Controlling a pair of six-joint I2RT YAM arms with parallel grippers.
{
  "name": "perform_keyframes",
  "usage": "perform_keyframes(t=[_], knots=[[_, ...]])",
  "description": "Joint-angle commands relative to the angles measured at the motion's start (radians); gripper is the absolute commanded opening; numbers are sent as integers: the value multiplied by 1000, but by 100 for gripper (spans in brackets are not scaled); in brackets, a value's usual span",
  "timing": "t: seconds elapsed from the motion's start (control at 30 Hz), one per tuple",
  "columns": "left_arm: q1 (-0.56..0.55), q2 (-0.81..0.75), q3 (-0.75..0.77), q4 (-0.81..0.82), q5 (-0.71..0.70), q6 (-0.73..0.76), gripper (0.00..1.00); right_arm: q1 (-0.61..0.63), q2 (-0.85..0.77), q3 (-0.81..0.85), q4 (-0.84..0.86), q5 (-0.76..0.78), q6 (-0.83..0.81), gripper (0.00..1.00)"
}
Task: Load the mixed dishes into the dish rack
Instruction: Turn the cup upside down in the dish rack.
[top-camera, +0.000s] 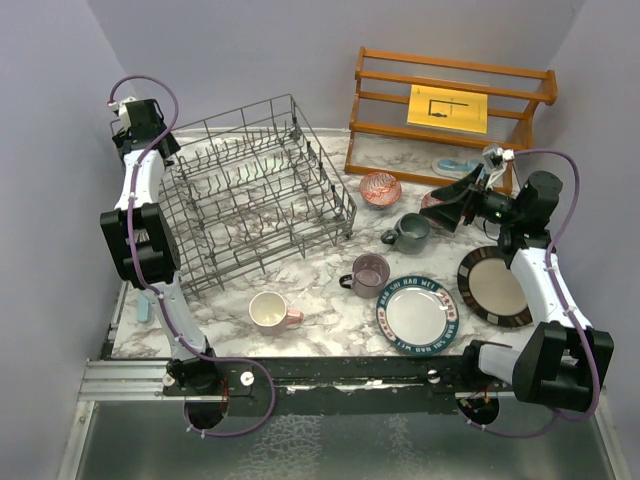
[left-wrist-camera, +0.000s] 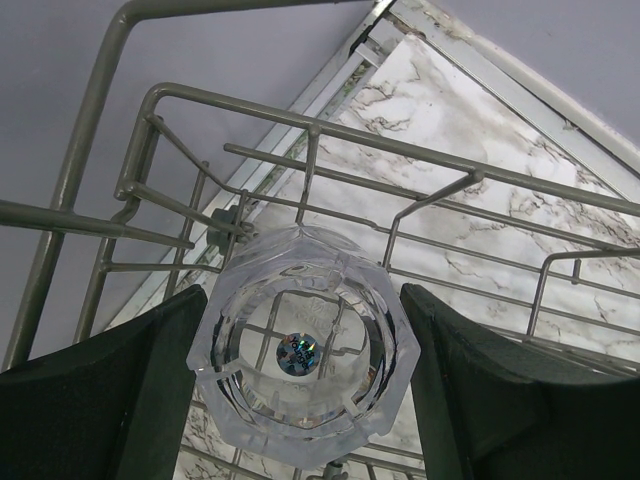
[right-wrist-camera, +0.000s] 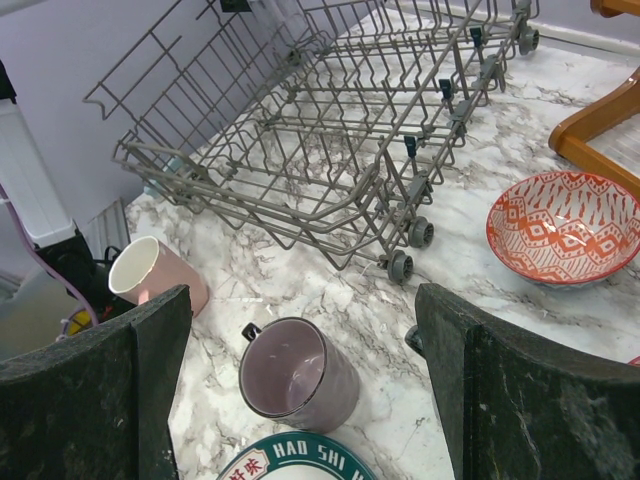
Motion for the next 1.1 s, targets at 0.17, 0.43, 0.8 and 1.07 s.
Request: perform_keyframes(t=[0.17, 0.43, 0.8, 1.07], knots=[[23, 24, 29, -15, -30, -18, 76, -17, -3, 0, -4, 9, -12, 93], [24, 25, 48, -27, -24, -27, 81, -18, -3, 1, -5, 7, -9, 93], [23, 13, 57, -24, -13, -41, 82, -21, -6, 1, -5, 4, -10, 93], [24, -54, 41, 8, -3, -31, 81, -23, -6, 0, -3, 3, -7, 93]])
